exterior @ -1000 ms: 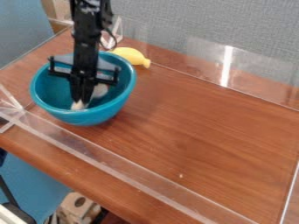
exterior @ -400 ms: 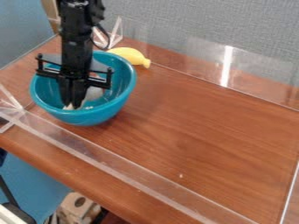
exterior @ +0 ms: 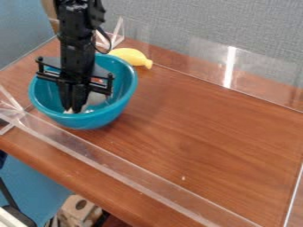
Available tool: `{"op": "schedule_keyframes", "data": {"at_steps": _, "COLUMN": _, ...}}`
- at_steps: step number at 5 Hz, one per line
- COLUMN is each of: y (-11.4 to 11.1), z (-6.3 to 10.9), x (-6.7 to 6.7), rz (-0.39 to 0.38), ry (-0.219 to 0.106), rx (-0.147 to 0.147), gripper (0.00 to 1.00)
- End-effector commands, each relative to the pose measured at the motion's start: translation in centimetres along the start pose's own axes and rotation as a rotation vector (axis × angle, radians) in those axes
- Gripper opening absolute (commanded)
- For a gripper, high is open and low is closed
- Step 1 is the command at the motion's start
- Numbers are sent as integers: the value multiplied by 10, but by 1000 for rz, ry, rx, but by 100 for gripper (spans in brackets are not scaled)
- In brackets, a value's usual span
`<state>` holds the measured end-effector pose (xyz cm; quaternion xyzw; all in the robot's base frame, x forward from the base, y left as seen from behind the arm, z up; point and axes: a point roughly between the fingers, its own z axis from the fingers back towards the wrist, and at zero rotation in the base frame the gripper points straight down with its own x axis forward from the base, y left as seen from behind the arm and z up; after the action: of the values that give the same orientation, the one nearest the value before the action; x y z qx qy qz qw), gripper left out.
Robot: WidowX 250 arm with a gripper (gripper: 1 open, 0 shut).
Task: Remove the mushroom from the blue bowl and put it on the table
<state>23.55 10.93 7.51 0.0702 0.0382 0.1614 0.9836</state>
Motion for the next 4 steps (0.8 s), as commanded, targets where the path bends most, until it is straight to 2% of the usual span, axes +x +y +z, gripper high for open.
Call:
{"op": "schedule_keyframes", "data": {"at_steps": 1, "y": 4, "z": 8, "x": 16, "rz": -23, "ry": -47, "rx": 2, "gripper": 0}}
{"op": "schedule_keyframes", "data": {"at_steps": 3, "y": 22, "z": 18, "x": 12, "rz": -5, "ry": -35, "rx": 6, "gripper": 0}}
{"op": "schedule_keyframes", "data": {"at_steps": 4, "y": 21, "z": 18, "x": 16, "rz": -29, "ry": -36, "rx": 6, "gripper": 0}}
